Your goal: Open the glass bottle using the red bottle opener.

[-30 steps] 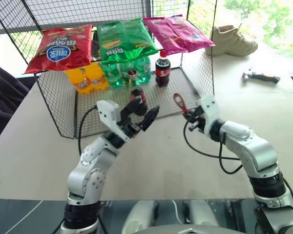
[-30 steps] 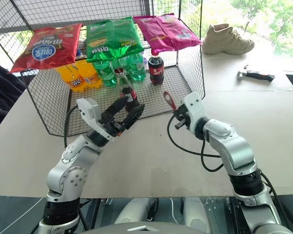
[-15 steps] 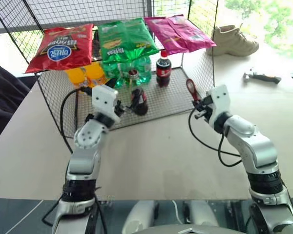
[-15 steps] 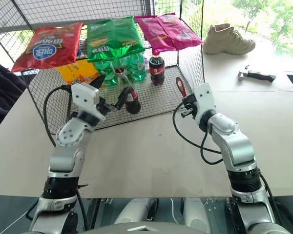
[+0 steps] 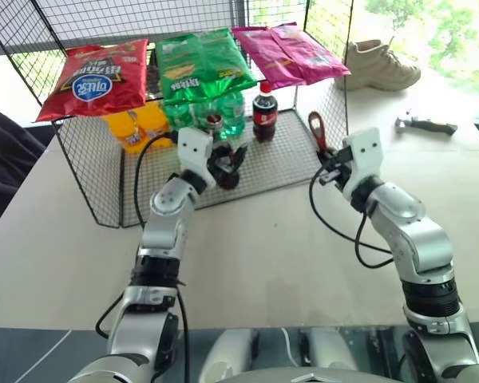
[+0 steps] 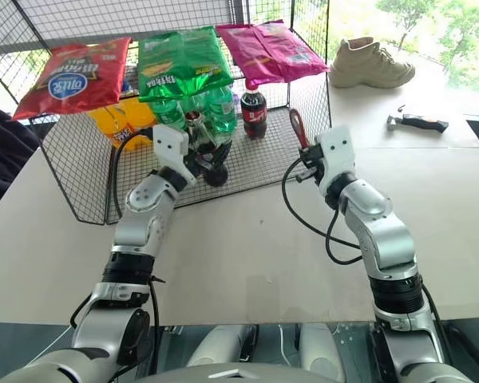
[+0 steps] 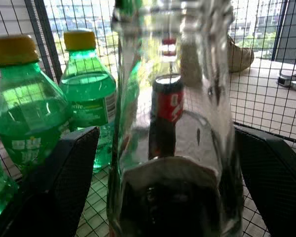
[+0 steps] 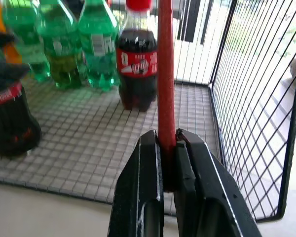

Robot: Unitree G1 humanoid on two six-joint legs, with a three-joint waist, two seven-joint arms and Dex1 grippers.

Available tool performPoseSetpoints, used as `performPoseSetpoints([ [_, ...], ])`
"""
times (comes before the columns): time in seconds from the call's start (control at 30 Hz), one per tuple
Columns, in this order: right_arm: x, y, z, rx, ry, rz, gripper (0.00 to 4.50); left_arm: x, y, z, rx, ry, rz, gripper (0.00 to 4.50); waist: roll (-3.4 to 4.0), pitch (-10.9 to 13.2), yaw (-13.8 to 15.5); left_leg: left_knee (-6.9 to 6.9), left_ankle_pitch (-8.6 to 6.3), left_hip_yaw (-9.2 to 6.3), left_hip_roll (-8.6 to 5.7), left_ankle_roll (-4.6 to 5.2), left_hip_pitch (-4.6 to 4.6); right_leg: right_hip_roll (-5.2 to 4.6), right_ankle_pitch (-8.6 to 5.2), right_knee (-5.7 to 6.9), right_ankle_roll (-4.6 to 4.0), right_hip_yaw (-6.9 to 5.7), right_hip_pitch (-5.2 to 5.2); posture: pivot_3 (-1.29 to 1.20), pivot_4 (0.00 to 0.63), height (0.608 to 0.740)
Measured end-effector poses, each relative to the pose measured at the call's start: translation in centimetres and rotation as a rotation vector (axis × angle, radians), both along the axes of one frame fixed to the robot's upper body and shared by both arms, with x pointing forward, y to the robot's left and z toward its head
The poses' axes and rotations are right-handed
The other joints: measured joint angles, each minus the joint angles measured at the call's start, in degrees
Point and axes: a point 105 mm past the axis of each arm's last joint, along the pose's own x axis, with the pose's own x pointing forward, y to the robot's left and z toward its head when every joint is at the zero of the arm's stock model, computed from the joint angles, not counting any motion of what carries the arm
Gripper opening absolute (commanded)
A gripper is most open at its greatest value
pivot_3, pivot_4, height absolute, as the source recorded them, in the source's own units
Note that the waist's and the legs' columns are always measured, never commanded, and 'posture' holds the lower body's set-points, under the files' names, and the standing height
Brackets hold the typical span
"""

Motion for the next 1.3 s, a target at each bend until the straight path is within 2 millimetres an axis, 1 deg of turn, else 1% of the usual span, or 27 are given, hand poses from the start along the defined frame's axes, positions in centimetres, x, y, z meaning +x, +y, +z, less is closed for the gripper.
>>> performPoseSetpoints([
  [0.03, -0.2, 0.3, 0.5, 0.017, -0.021, 0.011, 0.0, 0.2, 0.0, -0.2, 0.0, 0.008, -0.001, 4.19, 0.0, 0.0, -0.14, 0.0, 0.0, 0.0, 0.0, 0.0, 0.0, 0.0, 0.0, 0.0, 0.0, 0.0, 0.0, 0.0, 0.15, 0.732],
  [0.07, -0.4, 0.6, 1.1, 0.033, -0.044, 0.023, 0.0, 0.5, 0.0, -0.2, 0.0, 0.012, -0.005, 3.86, 0.0, 0.0, -0.24, 0.0, 0.0, -0.01, 0.0, 0.0, 0.0, 0.0, 0.0, 0.01, 0.0, 0.0, 0.0, 0.0, 0.15, 0.732],
  [0.17, -0.6, 0.9, 1.6, 0.043, -0.067, 0.036, 0.0, 0.8, -0.2, -0.2, 0.003, 0.006, -0.016, 2.69, 0.0, 0.0, -0.3, 0.02, 0.0, -0.02, -0.04, 0.0, -0.01, -0.03, 0.0, 0.0, 0.0, -0.02, -0.02, 0.0, 0.15, 0.732],
  [0.2, -0.6, 0.9, 1.6, 0.043, -0.067, 0.036, 0.0, 0.9, -0.2, -0.1, 0.005, 0.002, -0.016, 2.6, 0.0, 0.0, -0.33, 0.02, 0.0, -0.03, -0.05, 0.0, -0.01, -0.04, 0.0, 0.0, 0.0, -0.02, -0.02, 0.0, 0.15, 0.732],
  [0.4, -0.6, 1.0, 1.8, 0.046, -0.072, 0.039, 0.0, 1.0, -0.2, -0.2, 0.005, -0.006, -0.017, 2.61, 0.0, 0.0, -0.42, 0.04, 0.0, -0.05, -0.06, 0.0, 0.0, -0.05, 0.0, 0.06, 0.0, -0.04, -0.02, 0.0, 0.15, 0.732],
  [0.5, -0.4, 0.9, 2.0, 0.052, -0.084, 0.037, 0.0, 0.6, -0.5, -0.2, -0.005, -0.01, -0.042, 2.61, 0.0, 0.0, -0.52, 0.05, 0.0, -0.05, -0.07, 0.0, -0.01, -0.05, 0.0, 0.06, 0.0, -0.04, -0.02, 0.0, 0.15, 0.732],
  [0.53, -0.4, 0.8, 2.1, 0.053, -0.088, 0.035, 0.0, 0.3, -0.7, -0.3, -0.01, -0.01, -0.061, 2.61, 0.0, 0.0, -0.54, 0.05, 0.0, -0.05, -0.07, 0.0, -0.03, -0.06, 0.0, 0.05, 0.0, -0.04, -0.02, 0.0, 0.15, 0.732],
  [0.63, -0.3, 0.5, 2.4, 0.062, -0.097, 0.02, 0.0, -1.1, -2.5, -0.2, -0.017, -0.002, -0.17, 2.61, 0.0, 0.0, -0.67, 0.1, 0.01, -0.08, -0.07, 0.01, -0.25, -0.07, 0.0, 0.03, 0.0, -0.09, -0.17, 0.0, 0.15, 0.732],
  [0.7, 0.1, 0.0, 2.7, 0.073, -0.106, -0.001, 0.0, -2.1, -4.1, -0.1, -0.001, 0.003, -0.263, 2.61, 0.0, 0.0, -0.84, 0.13, 0.01, -0.08, -0.08, 0.0, -0.42, -0.07, 0.01, 0.07, -0.01, -0.09, -0.37, 0.0, 0.15, 0.732],
  [0.83, 0.5, -0.8, 3.3, 0.09, -0.124, -0.039, 0.0, -4.2, -6.6, 0.5, 0.019, -0.004, -0.427, 2.61, 0.0, 0.0, -1.05, 0.12, 0.02, -0.06, -0.07, -0.02, -0.45, -0.06, 0.01, 0.12, -0.01, -0.08, -0.47, 0.0, 0.15, 0.732],
  [0.9, 0.7, -1.3, 3.4, 0.099, -0.13, -0.057, 0.0, -5.0, -7.3, 0.5, 0.046, -0.007, -0.481, 2.61, 0.0, 0.0, -1.12, 0.12, 0.03, -0.04, -0.07, -0.03, -0.45, -0.06, 0.01, 0.17, -0.01, -0.06, -0.49, 0.0, 0.15, 0.732],
  [0.97, 0.8, -1.5, 3.4, 0.103, -0.13, -0.068, 0.0, -5.5, -7.7, 0.0, 0.063, 0.007, -0.515, 2.61, 0.01, 0.0, -1.14, 0.12, 0.05, -0.04, -0.07, -0.05, -0.45, -0.05, 0.01, 0.21, -0.01, -0.06, -0.49, 0.0, 0.15, 0.732],
  [1.1, 0.8, -1.5, 3.3, 0.106, -0.128, -0.073, 0.0, -6.2, -8.3, -1.3, 0.055, 0.053, -0.551, 2.61, 0.01, 0.0, -1.01, 0.15, 0.06, -0.04, -0.07, -0.06, -0.45, -0.06, 0.01, 0.25, -0.02, -0.07, -0.49, 0.0, 0.15, 0.732],
  [1.17, 0.8, -1.4, 3.3, 0.107, -0.127, -0.07, 0.0, -6.3, -8.4, -1.6, 0.054, 0.063, -0.555, 2.61, 0.01, 0.0, -0.96, 0.15, 0.06, -0.04, -0.07, -0.06, -0.45, -0.07, 0.01, 0.26, -0.02, -0.08, -0.49, 0.0, 0.15, 0.732],
  [1.3, 0.8, -1.3, 3.3, 0.109, -0.127, -0.068, 0.0, -6.6, -8.6, -1.5, 0.045, 0.054, -0.562, 2.61, 0.01, -0.01, -0.96, 0.15, 0.06, -0.04, -0.07, -0.06, -0.45, -0.07, 0.01, 0.25, -0.02, -0.07, -0.49, 0.0, 0.15, 0.732],
])
